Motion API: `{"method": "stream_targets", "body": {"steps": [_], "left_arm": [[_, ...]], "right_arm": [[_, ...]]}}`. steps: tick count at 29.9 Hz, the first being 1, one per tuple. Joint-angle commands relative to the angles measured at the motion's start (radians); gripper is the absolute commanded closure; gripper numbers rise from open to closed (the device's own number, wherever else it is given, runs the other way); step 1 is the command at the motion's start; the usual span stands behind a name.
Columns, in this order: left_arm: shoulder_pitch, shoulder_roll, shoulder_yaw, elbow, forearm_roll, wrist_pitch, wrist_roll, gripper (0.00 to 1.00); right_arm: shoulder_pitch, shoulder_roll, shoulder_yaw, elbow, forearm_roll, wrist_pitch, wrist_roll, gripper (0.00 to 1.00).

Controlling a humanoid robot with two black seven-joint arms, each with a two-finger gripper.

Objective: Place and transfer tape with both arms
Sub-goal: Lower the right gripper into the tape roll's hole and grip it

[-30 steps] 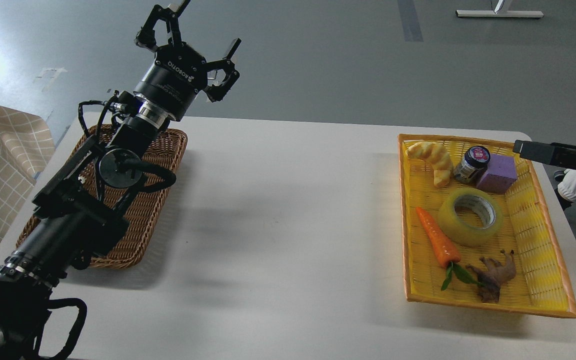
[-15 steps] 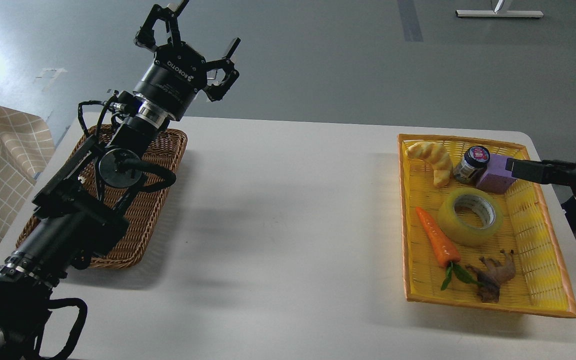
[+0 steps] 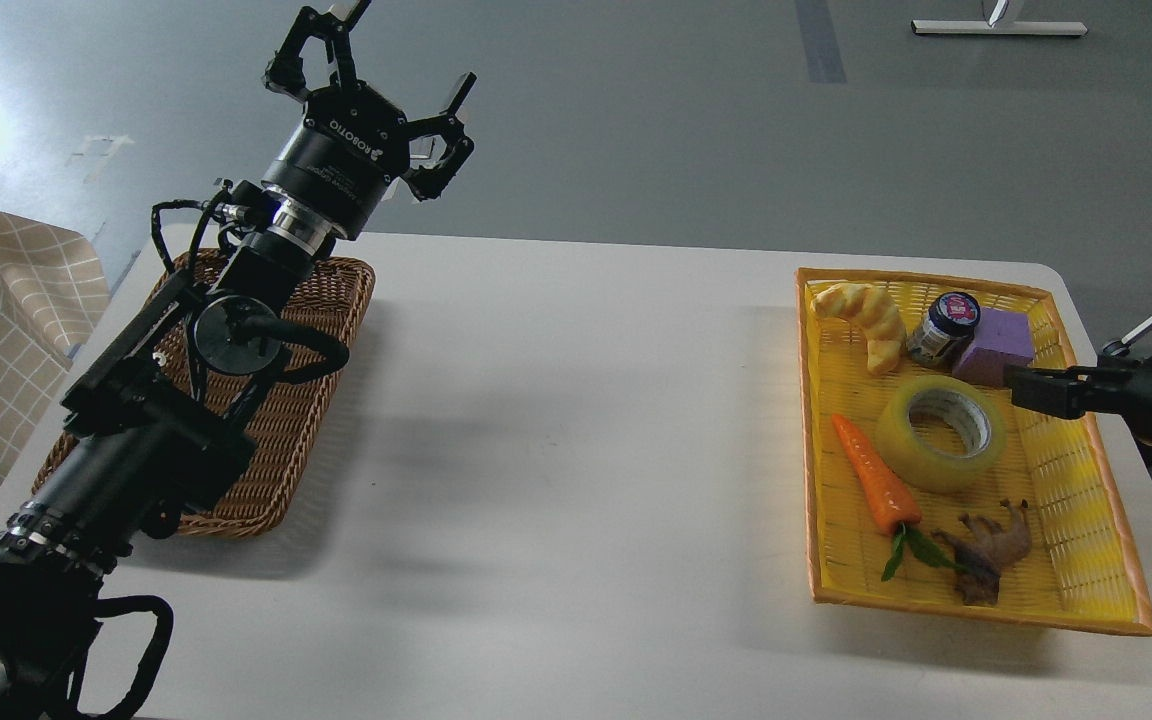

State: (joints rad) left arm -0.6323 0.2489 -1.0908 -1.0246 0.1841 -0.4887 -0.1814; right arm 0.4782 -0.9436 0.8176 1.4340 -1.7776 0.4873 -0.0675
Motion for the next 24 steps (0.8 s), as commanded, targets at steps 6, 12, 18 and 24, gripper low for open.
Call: {"method": "stream_targets", "body": {"steps": [6, 12, 18, 24], "left_arm": [[0.005, 0.0, 0.0, -0.005, 0.0, 0.0, -0.001, 0.02], [0.01, 0.0, 0.0, -0.005, 0.0, 0.0, 0.0, 0.02], [0.01, 0.0, 0.0, -0.005, 0.0, 0.0, 0.0, 0.02], [0.01, -0.002, -0.001, -0.005, 0.0, 0.0, -0.001, 0.02]], "right_arm": [[0.0, 0.084, 0.002, -0.09, -0.075, -0.007, 0.0, 0.03], [0.0, 0.137, 0.002, -0.138, -0.095, -0.012, 0.002, 0.04], [0.0, 0.186, 0.0, -0.176, -0.157, -0.012, 0.002, 0.07], [0.0, 0.22, -0.003, -0.194, -0.183, -0.012, 0.002, 0.12]]}}
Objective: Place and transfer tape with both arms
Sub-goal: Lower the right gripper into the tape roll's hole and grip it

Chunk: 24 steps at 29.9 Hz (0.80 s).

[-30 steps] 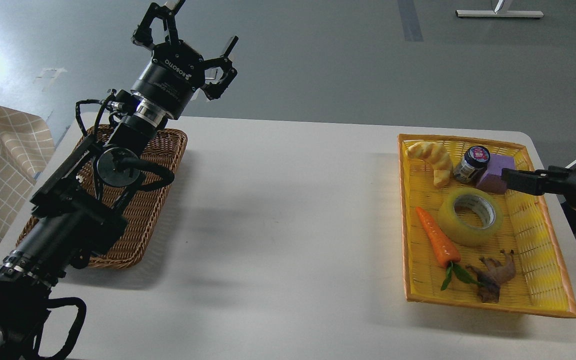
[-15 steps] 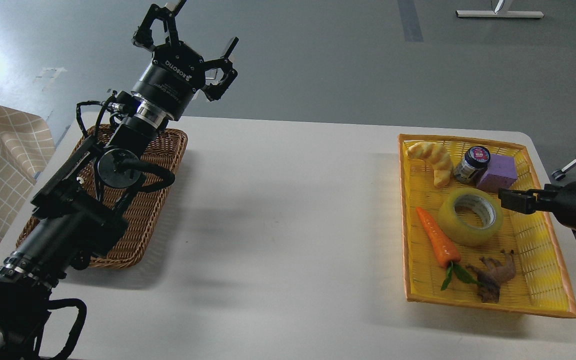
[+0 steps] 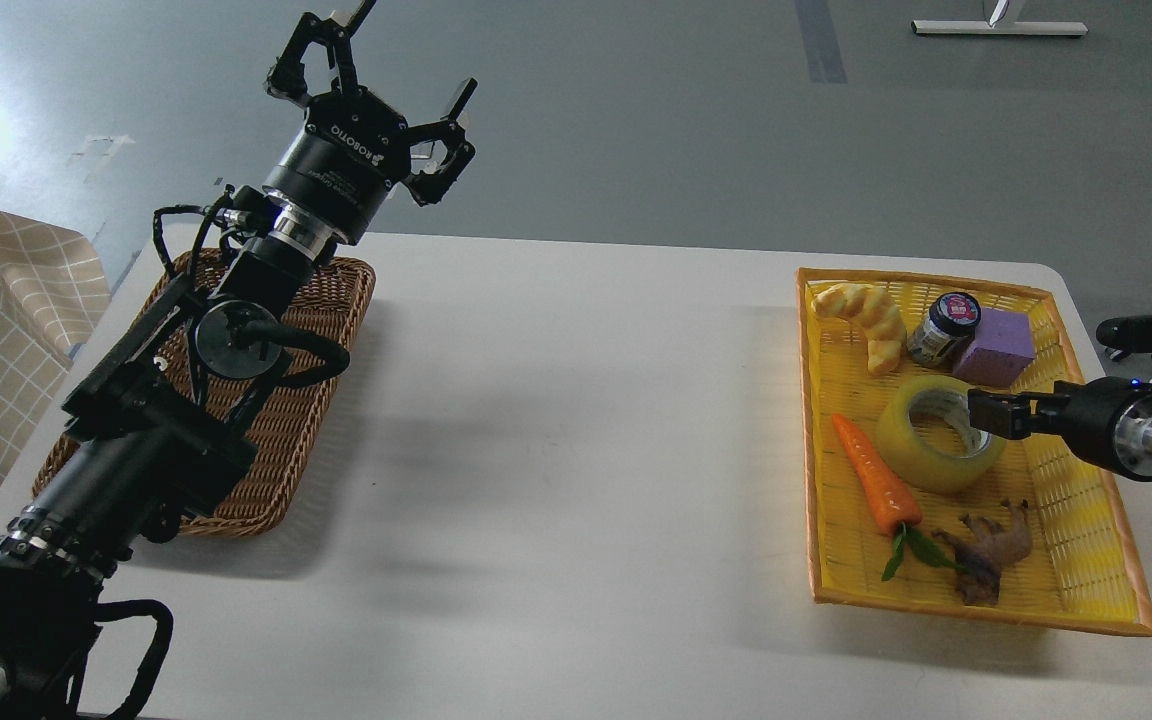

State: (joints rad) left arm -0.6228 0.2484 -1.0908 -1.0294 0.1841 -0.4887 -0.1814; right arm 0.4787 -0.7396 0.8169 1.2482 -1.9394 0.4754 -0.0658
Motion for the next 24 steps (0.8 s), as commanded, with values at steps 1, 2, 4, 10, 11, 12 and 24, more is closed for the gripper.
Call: {"method": "stream_targets", "body": {"steps": [1, 2, 4, 10, 11, 12, 24], "left_arm": [[0.0, -0.001, 0.0, 0.0, 0.0, 0.0, -0.001, 0.02], [0.0, -0.001, 0.0, 0.0, 0.0, 0.0, 0.0, 0.02], [0.0, -0.001, 0.0, 0.0, 0.0, 0.0, -0.001, 0.02], [0.0, -0.001, -0.001, 0.0, 0.0, 0.0, -0.001, 0.02], [0.0, -0.001, -0.001, 0.0, 0.0, 0.0, -0.001, 0.02], [0.0, -0.001, -0.001, 0.0, 0.0, 0.0, -0.001, 0.02], [0.0, -0.001, -0.001, 0.0, 0.0, 0.0, -0.001, 0.02]], "right_arm": [[0.0, 0.02, -0.002, -0.01, -0.027, -0.001, 0.001, 0.12], [0.0, 0.028, -0.002, -0.012, -0.039, 0.0, 0.001, 0.12], [0.0, 0.035, -0.008, -0.012, -0.049, 0.0, 0.001, 0.12], [0.004, 0.061, -0.024, -0.045, -0.05, 0.0, 0.0, 0.23], [0.006, 0.065, -0.027, -0.052, -0.05, 0.0, 0.0, 0.26], [0.006, 0.065, -0.027, -0.052, -0.05, 0.0, 0.0, 0.26], [0.018, 0.085, -0.045, -0.095, -0.052, 0.002, 0.001, 0.59]]}}
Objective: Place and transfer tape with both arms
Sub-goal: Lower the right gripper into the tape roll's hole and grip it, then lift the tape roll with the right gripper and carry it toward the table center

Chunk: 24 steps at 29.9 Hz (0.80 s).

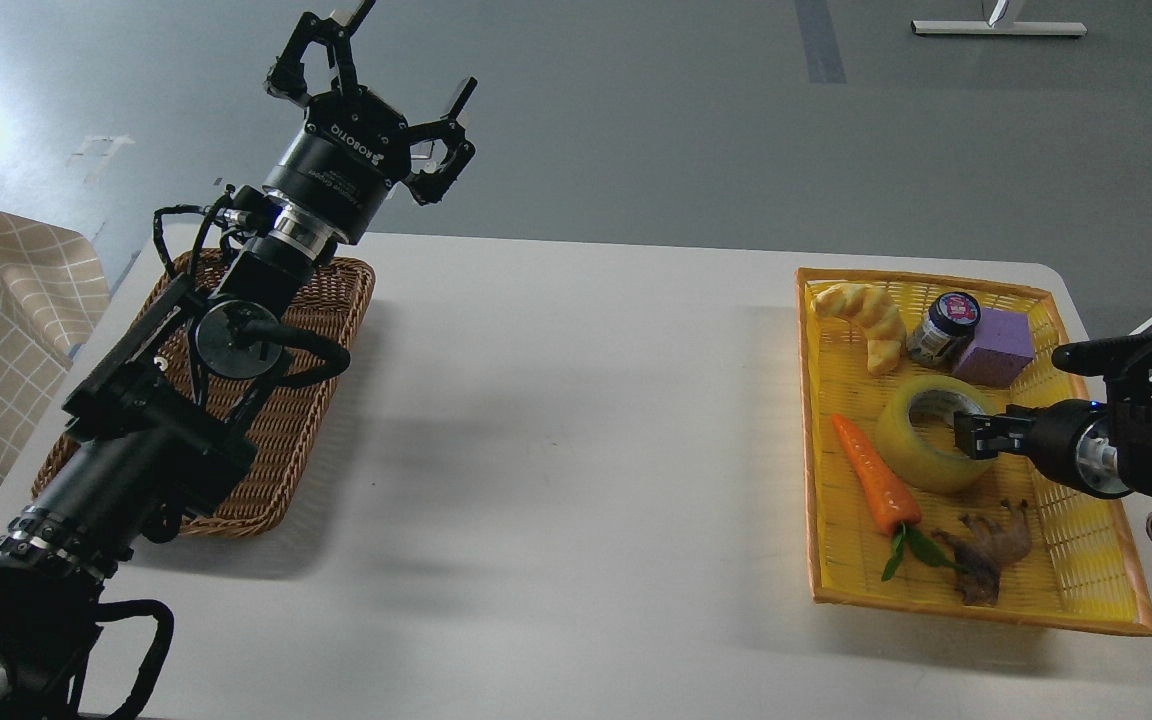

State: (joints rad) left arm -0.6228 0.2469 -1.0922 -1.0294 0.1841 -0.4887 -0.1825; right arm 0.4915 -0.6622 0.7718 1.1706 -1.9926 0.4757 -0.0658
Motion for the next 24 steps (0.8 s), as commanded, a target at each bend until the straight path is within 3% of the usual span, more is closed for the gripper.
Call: {"method": "stream_targets", "body": {"steps": [1, 5, 7, 8, 11, 24], "left_arm": [[0.0, 0.0, 0.0, 0.0, 0.0, 0.0, 0.0, 0.02], [0.0, 0.002, 0.0, 0.0, 0.0, 0.0, 0.0, 0.02], [0.0, 0.002, 0.0, 0.0, 0.0, 0.0, 0.0, 0.02], [0.0, 0.002, 0.0, 0.0, 0.0, 0.0, 0.0, 0.02], [0.0, 0.002, 0.0, 0.0, 0.0, 0.0, 0.002, 0.02], [0.001, 0.002, 0.002, 0.002, -0.002, 0.0, 0.002, 0.02]], "right_arm": [[0.006, 0.009, 0.0, -0.019, 0.002, 0.001, 0.001, 0.6], [0.007, 0.015, 0.0, -0.023, 0.002, 0.003, 0.003, 0.7], [0.012, 0.015, 0.0, -0.031, 0.003, 0.006, 0.004, 0.83], [0.012, 0.015, 0.0, -0.031, 0.003, 0.006, 0.004, 0.83], [0.012, 0.015, 0.0, -0.032, 0.005, 0.011, 0.009, 0.98], [0.062, 0.001, 0.017, 0.018, 0.018, 0.013, 0.015, 1.0]]}}
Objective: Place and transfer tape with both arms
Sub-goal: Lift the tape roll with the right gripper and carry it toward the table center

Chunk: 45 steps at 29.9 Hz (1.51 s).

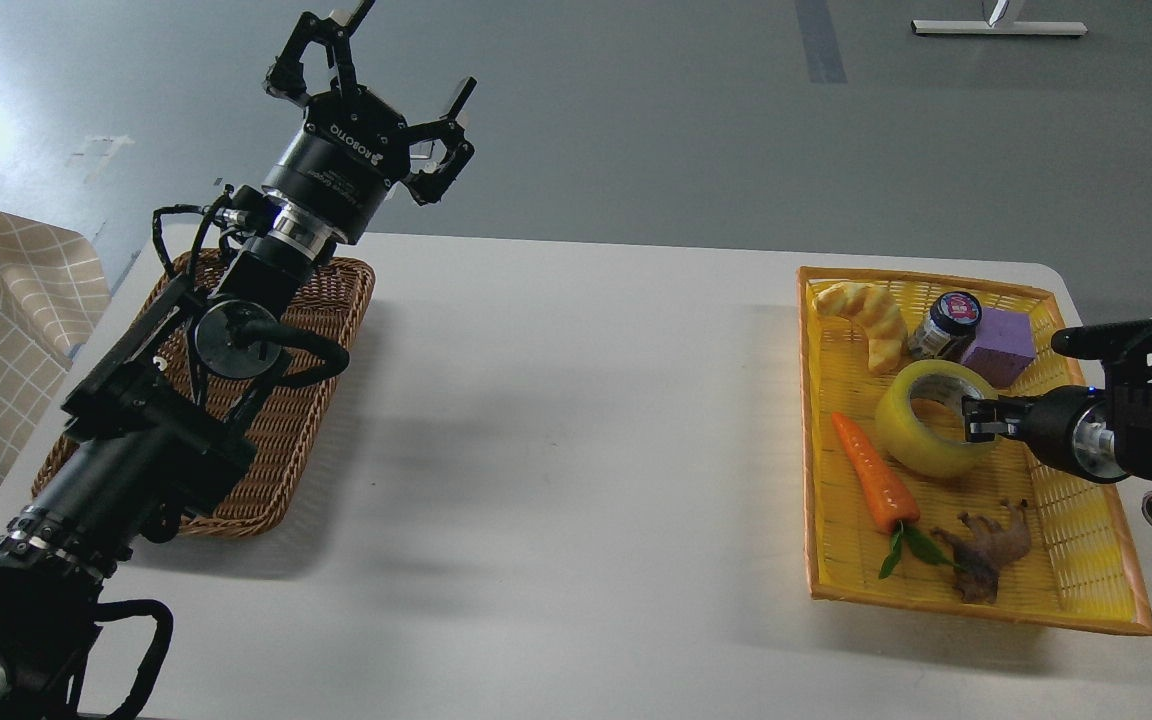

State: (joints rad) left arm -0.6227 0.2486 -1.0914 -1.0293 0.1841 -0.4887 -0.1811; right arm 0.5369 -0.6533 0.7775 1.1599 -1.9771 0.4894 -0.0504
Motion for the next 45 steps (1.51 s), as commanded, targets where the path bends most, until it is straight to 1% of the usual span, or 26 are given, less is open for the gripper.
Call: {"method": "stream_targets", "body": {"steps": [1, 4, 6, 9, 15, 19, 24, 29, 32, 40, 45], "left_arm": [[0.001, 0.0, 0.001, 0.003, -0.002, 0.0, 0.0, 0.02], [0.005, -0.003, 0.001, 0.005, -0.002, 0.0, 0.0, 0.02], [0.005, -0.003, 0.002, 0.005, -0.002, 0.0, 0.0, 0.02], [0.005, -0.003, 0.002, 0.008, -0.002, 0.0, 0.0, 0.02], [0.003, -0.002, 0.004, 0.006, -0.002, 0.0, -0.001, 0.02], [0.003, -0.002, 0.002, 0.006, -0.002, 0.0, -0.001, 0.02], [0.001, 0.0, -0.001, 0.005, -0.002, 0.0, 0.0, 0.02], [0.0, 0.003, -0.002, 0.005, -0.002, 0.0, 0.0, 0.02], [0.0, 0.006, -0.004, 0.005, -0.002, 0.0, -0.001, 0.02], [-0.002, 0.009, -0.005, 0.003, -0.002, 0.0, -0.001, 0.02], [-0.005, 0.008, -0.005, 0.003, -0.002, 0.0, -0.001, 0.02]], "right_arm": [[0.018, -0.011, 0.014, 0.037, 0.004, -0.001, 0.0, 1.0], [0.025, -0.043, 0.045, 0.076, 0.038, -0.001, 0.003, 1.0], [0.043, -0.094, 0.081, 0.127, 0.119, -0.001, 0.012, 1.0], [0.078, -0.127, 0.086, 0.17, 0.172, -0.001, 0.012, 1.0], [0.153, -0.121, 0.086, 0.211, 0.173, -0.001, 0.011, 1.0], [0.182, -0.112, 0.081, 0.208, 0.172, -0.001, 0.011, 1.0], [0.235, -0.023, 0.046, 0.204, 0.162, -0.001, 0.007, 1.0], [0.313, 0.076, -0.096, 0.167, 0.156, -0.001, 0.001, 1.0], [0.33, 0.112, -0.142, 0.158, 0.152, -0.001, 0.001, 1.0], [0.37, 0.286, -0.237, 0.046, 0.11, -0.001, 0.0, 1.0], [0.371, 0.359, -0.265, 0.002, 0.106, -0.001, -0.005, 1.0]]}}
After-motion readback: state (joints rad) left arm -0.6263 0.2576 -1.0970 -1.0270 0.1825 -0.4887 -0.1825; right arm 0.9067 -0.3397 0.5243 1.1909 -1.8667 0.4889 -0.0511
